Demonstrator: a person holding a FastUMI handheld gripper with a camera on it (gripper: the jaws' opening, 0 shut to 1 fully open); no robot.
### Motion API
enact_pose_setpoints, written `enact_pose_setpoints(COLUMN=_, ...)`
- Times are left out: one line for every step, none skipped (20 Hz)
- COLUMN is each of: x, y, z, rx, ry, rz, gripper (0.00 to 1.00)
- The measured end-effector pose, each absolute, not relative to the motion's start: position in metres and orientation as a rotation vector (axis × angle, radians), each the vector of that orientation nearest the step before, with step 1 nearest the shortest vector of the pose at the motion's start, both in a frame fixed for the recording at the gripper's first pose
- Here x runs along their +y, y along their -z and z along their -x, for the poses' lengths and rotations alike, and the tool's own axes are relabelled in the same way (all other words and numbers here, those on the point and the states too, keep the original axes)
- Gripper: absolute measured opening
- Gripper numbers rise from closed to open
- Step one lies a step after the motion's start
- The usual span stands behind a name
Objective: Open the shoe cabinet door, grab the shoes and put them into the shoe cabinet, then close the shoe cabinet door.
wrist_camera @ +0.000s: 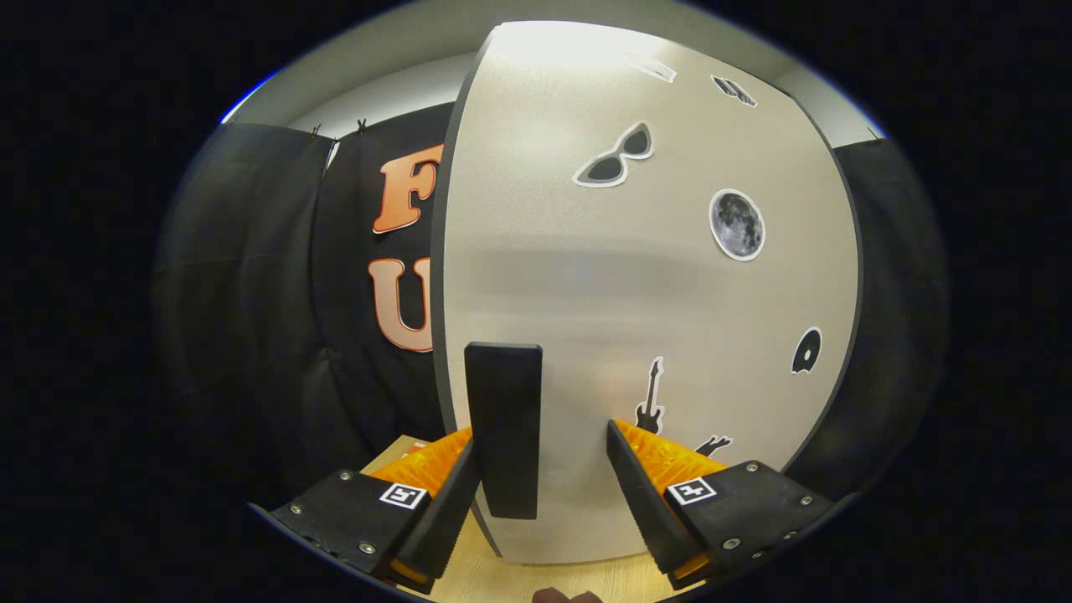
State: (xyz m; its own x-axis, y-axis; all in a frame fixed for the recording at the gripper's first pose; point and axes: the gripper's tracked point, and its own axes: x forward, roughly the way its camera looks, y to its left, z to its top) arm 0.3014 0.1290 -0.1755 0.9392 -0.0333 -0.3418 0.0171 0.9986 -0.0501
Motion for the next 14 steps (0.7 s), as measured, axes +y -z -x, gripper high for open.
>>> enact_pose_setpoints(x=0.1286, y=0.1749, z=-0.3033, rx=0.349, ry=0.035, rz=0.051, gripper=0.89)
enact_pose_setpoints(x=0.1277, y=0.1755, z=-0.3053, rx=0.353, ry=0.042, rz=0.063, gripper=0.89)
enact_pose_setpoints(x=0.1276, y=0.1758, z=-0.305, rx=0.356, ry=0.05, rz=0.069, gripper=0.89)
enact_pose_setpoints(x=0.1279, y=0.1763, z=-0.306, rx=0.354, ry=0.059, rz=0.074, gripper=0.9)
enact_pose_setpoints(x=0.1287, y=0.1765, z=-0.3045, rx=0.352, ry=0.066, rz=0.078, gripper=0.9)
enact_pose_setpoints(x=0.1293, y=0.177, z=-0.3054, rx=0.344, ry=0.068, rz=0.083, gripper=0.9)
enact_pose_setpoints(x=0.1297, y=0.1767, z=-0.3052, rx=0.337, ry=0.07, rz=0.087, gripper=0.9)
enact_pose_setpoints(x=0.1302, y=0.1763, z=-0.3071, rx=0.329, ry=0.072, rz=0.09, gripper=0.9)
enact_pose_setpoints(x=0.1301, y=0.1756, z=-0.3063, rx=0.327, ry=0.073, rz=0.092, gripper=0.9)
enact_pose_setpoints(x=0.1301, y=0.1742, z=-0.3062, rx=0.324, ry=0.074, rz=0.095, gripper=0.9)
enact_pose_setpoints(x=0.1295, y=0.1735, z=-0.3066, rx=0.321, ry=0.075, rz=0.103, gripper=0.9)
enact_pose_setpoints(x=0.1299, y=0.1725, z=-0.3077, rx=0.32, ry=0.074, rz=0.11, gripper=0.9)
enact_pose_setpoints(x=0.1311, y=0.1734, z=-0.3053, rx=0.332, ry=0.067, rz=0.116, gripper=0.9)
enact_pose_setpoints(x=0.1332, y=0.1696, z=-0.3047, rx=0.325, ry=0.059, rz=0.114, gripper=0.9)
